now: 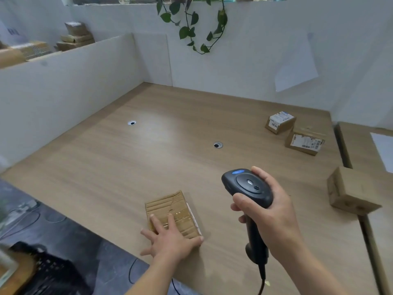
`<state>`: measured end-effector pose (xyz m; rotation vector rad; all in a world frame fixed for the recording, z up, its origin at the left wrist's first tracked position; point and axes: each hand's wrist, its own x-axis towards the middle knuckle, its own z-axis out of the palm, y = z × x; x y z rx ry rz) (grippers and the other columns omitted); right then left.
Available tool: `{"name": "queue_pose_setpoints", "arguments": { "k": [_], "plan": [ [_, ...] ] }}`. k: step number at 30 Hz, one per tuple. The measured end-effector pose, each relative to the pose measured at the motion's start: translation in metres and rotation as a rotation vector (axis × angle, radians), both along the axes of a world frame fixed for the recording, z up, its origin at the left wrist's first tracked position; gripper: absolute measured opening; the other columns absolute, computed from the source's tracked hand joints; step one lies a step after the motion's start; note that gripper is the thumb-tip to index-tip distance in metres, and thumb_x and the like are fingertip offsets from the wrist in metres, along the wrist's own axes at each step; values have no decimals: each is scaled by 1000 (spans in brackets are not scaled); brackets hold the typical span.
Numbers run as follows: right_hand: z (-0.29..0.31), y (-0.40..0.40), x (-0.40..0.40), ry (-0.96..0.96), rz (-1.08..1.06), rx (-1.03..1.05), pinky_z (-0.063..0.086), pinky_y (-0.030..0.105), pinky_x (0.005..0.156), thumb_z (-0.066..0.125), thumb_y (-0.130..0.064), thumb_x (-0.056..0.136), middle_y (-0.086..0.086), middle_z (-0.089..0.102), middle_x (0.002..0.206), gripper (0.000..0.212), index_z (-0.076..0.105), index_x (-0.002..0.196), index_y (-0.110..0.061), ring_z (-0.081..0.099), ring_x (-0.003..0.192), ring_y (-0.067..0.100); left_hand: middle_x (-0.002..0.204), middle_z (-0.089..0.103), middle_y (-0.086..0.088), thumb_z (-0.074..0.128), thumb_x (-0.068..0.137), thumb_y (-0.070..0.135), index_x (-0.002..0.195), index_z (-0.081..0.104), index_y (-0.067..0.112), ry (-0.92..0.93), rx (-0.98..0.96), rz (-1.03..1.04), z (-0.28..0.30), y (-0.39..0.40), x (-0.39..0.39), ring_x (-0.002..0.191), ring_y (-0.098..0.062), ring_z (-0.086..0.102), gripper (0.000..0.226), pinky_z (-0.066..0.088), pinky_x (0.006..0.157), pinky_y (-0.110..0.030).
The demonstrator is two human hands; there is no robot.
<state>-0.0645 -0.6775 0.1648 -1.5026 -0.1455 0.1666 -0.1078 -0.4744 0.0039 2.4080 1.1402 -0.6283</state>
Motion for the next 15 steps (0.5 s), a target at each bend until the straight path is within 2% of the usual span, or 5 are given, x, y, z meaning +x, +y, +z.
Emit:
{"name": "queue_pose_setpoints", "arguments": {
  "k": [3,6,10,13,15],
  "plan": [
    [-3,2,-3,-10,17,-21,60,36,62,86,-46,45,-2,76,106,80,57,120,-47,76,89,30,161,-31,-10,64,62,76,159,-6,36,36,57,-150,1,8,7,145,-53,-18,126,22,108,-76],
    [-5,2,-5,-44,46,-70,61,43,81,87,-47,48,-9,75,111,85,56,127,-45,76,96,22,160,-34,-8,67,67,59,154,-4,50,62,99,-331,2,34,3,144,-54,-17,113,22,108,-75],
    [-7,1,-9,-43,62,-84,61,43,83,87,-47,48,-10,75,110,82,56,124,-48,76,96,20,159,-32,-7,71,58,67,151,-6,57,16,111,-394,-8,59,-10,143,-51,-6,121,35,108,-63],
    [-10,0,-13,-35,73,-94,60,41,82,86,-47,48,-7,75,110,80,56,122,-49,76,96,20,159,-21,-12,72,54,71,157,-7,46,-68,124,-379,-11,68,-14,140,-45,7,132,34,114,-53],
    [-13,0,-15,-30,75,-91,61,41,79,87,-47,48,-5,76,109,81,56,123,-48,76,95,21,160,-13,-15,75,53,69,158,-10,37,-108,71,-252,-5,73,-14,140,-45,12,139,29,117,-52]
  ]
}}
